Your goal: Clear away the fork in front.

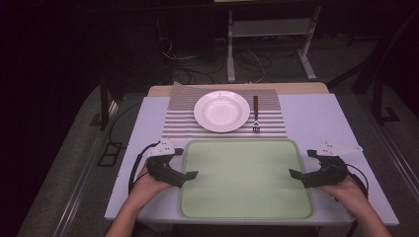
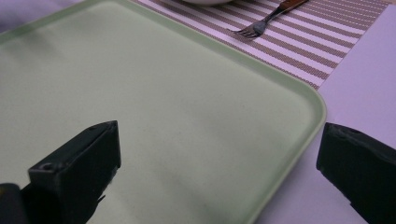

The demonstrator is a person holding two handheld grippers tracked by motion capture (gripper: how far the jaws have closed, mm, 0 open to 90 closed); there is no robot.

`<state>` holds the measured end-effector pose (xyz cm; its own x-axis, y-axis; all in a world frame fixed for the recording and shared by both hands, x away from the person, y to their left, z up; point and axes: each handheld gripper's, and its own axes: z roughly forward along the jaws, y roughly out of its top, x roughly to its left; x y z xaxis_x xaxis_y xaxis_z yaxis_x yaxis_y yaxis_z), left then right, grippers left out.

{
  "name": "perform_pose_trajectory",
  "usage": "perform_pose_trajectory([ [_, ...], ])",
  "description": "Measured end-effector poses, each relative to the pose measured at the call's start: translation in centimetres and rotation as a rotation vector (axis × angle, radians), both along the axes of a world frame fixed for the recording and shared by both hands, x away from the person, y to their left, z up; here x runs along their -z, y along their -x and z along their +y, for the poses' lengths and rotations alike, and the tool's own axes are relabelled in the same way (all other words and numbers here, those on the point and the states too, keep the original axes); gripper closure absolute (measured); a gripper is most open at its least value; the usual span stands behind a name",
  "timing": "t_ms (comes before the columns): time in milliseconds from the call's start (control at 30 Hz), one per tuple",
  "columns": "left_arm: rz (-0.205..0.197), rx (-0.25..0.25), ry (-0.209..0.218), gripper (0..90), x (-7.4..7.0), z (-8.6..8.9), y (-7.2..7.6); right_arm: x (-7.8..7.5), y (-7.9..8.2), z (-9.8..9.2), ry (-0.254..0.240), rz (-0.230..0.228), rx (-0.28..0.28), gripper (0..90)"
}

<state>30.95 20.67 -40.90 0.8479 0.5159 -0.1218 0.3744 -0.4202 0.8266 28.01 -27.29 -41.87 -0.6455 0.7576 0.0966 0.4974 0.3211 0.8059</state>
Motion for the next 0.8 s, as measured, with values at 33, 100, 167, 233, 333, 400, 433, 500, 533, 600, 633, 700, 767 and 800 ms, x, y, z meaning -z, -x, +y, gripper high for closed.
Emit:
perform_pose_trajectory([
  [33,0.0,0.0,0.0,0.0,0.0,0.0,0.0,0.0,0.0,0.0,0.0,0.0,0.0,0.0],
  [100,0.003,0.0,0.003,0.0,0.0,-0.1,0.0,-0.1,-0.2,0.2,0.005,-0.001,0.0,0.0],
  [167,0.006,-0.001,0.014,0.0,0.1,0.0,0.0,-0.1,-0.5,0.4,0.006,0.001,0.001,0.0],
  [233,0.01,0.0,0.017,0.0,0.2,-0.1,0.1,-0.2,-0.7,0.6,0.011,0.002,-0.002,0.0],
  [333,0.004,0.001,0.012,0.0,0.2,-0.1,0.1,-0.2,-1.1,1.0,0.005,0.007,-0.008,0.0],
  [400,0.009,0.001,0.012,0.0,0.2,0.0,0.1,-0.2,-1.3,1.2,0.013,0.011,-0.013,0.0],
  [433,0.011,-0.002,0.013,0.0,0.2,0.0,0.1,-0.1,-1.4,1.3,0.016,0.014,-0.014,0.0],
  [500,0.012,-0.008,0.01,0.0,0.2,0.1,0.1,-0.1,-1.7,1.6,0.018,0.021,-0.021,0.0],
  [533,0.01,-0.007,0.008,0.0,0.2,0.1,0.2,-0.2,-1.9,1.8,0.013,0.025,-0.023,0.0],
  [600,0.003,-0.009,0.001,0.0,0.2,0.2,0.3,-0.2,-2.3,2.0,0.01,0.026,-0.025,0.0],
  [633,0.003,-0.009,0.001,0.0,0.2,0.2,0.3,-0.2,-2.3,2.0,0.01,0.026,-0.025,0.0],
  [700,0.003,-0.012,0.001,0.0,0.2,0.3,0.3,-0.2,-3.0,2.3,0.009,0.035,-0.028,0.0],
  [767,0.002,-0.014,0.0,0.0,0.3,0.4,0.3,-0.2,-3.2,2.4,0.011,0.036,-0.031,0.0],
  [800,0.002,-0.016,0.001,0.0,0.3,0.5,0.3,-0.2,-3.4,2.5,0.008,0.039,-0.031,0.0],
])
